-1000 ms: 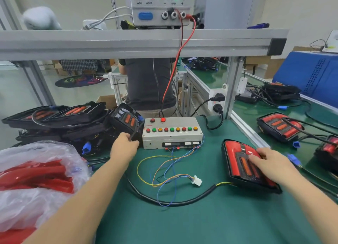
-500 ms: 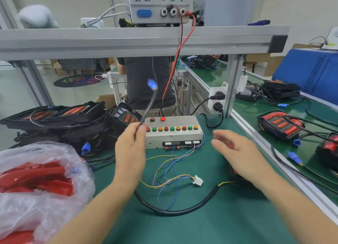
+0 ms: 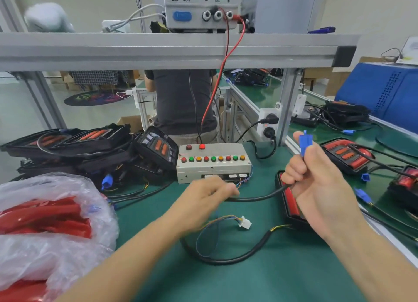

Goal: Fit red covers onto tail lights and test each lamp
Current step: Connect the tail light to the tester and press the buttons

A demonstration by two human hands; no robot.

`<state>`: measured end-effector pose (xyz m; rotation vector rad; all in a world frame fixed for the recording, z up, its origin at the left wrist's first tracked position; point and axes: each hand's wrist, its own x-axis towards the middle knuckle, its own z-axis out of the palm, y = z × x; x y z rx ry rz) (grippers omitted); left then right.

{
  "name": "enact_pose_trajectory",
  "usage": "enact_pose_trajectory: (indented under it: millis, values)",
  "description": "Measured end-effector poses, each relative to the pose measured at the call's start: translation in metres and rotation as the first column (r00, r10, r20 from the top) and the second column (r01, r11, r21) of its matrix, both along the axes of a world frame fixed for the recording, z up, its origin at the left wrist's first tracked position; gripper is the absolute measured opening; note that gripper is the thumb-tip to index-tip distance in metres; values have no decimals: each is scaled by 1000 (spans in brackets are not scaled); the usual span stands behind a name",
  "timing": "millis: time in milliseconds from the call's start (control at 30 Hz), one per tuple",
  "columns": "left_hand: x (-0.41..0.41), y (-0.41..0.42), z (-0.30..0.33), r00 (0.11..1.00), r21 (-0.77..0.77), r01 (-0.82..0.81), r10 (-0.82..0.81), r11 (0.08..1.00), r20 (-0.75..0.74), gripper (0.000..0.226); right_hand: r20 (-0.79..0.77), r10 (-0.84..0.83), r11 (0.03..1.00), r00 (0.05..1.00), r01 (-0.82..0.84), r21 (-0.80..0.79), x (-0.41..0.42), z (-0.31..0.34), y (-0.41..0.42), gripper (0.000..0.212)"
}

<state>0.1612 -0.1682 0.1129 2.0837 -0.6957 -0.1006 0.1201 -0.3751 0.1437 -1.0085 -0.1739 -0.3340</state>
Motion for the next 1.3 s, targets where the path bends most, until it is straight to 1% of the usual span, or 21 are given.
enact_pose_trajectory:
  millis: [100,167,233,300,367,433,467,533,567,600,667,733,767,800,867,933,1000,1067,1133,1200,1300]
  values:
    - [18,-13,2,999,195,-39,44,980,-18,23,43,-16,993,999,21,-114,1,-13,-2,19]
    - [27,-23,1,985,237,6,35,971,-167,17,78,-62,982,995,74,-173,3,-22,0,19]
    - [38,-32,2,942,300,49,56,953,-332,19,104,-109,959,989,132,-252,3,-29,1,16]
    - [49,-42,7,920,472,116,84,874,-382,24,123,-115,923,986,152,-354,1,-35,2,16]
    - [56,-49,11,903,613,213,87,761,-422,19,151,-109,885,982,165,-434,-3,-40,4,24]
    - [60,-56,12,869,670,315,79,672,-488,20,171,-109,851,979,180,-494,-6,-46,6,32]
    - [60,-59,11,869,692,338,72,638,-490,21,175,-106,838,979,183,-514,-7,-49,6,34]
    - [60,-60,8,910,753,327,25,571,-414,15,171,-106,820,979,184,-542,-8,-53,6,35]
    - [60,-58,6,929,767,305,0,564,-369,18,170,-110,814,979,187,-551,-8,-55,6,35]
    - [59,-56,4,940,753,282,-12,595,-342,19,173,-115,806,978,193,-560,-8,-56,5,33]
    - [58,-49,1,955,630,191,6,752,-296,15,191,-126,787,973,215,-578,-6,-58,5,24]
    - [61,-42,2,990,442,-31,89,896,-110,14,213,-164,774,963,260,-578,2,-60,4,16]
    - [62,-38,4,990,325,-131,142,936,-8,14,221,-205,773,953,296,-561,8,-59,4,14]
    - [63,-34,6,981,195,-195,188,961,55,14,221,-264,779,939,343,-525,15,-57,3,14]
    - [64,-24,13,967,-63,-233,238,970,92,16,198,-424,780,884,467,-417,32,-46,-4,17]
    - [66,-12,16,954,-216,-245,275,945,122,21,187,-584,724,790,611,-321,46,-31,-18,18]
    - [66,-3,15,937,-237,-266,308,934,164,25,182,-678,655,712,698,-289,56,-24,-31,17]
    - [64,2,11,949,-251,-244,283,937,136,30,176,-681,625,711,689,-366,61,-29,-32,21]
    - [60,2,4,967,-218,-218,240,951,81,37,146,-590,641,794,570,-515,63,-45,-22,24]
    - [59,0,-4,972,-148,-211,223,966,72,27,124,-481,637,868,444,-631,64,-56,-10,23]
    - [59,0,-8,963,-214,-258,269,942,23,18,154,-321,509,934,307,-804,65,-56,1,23]
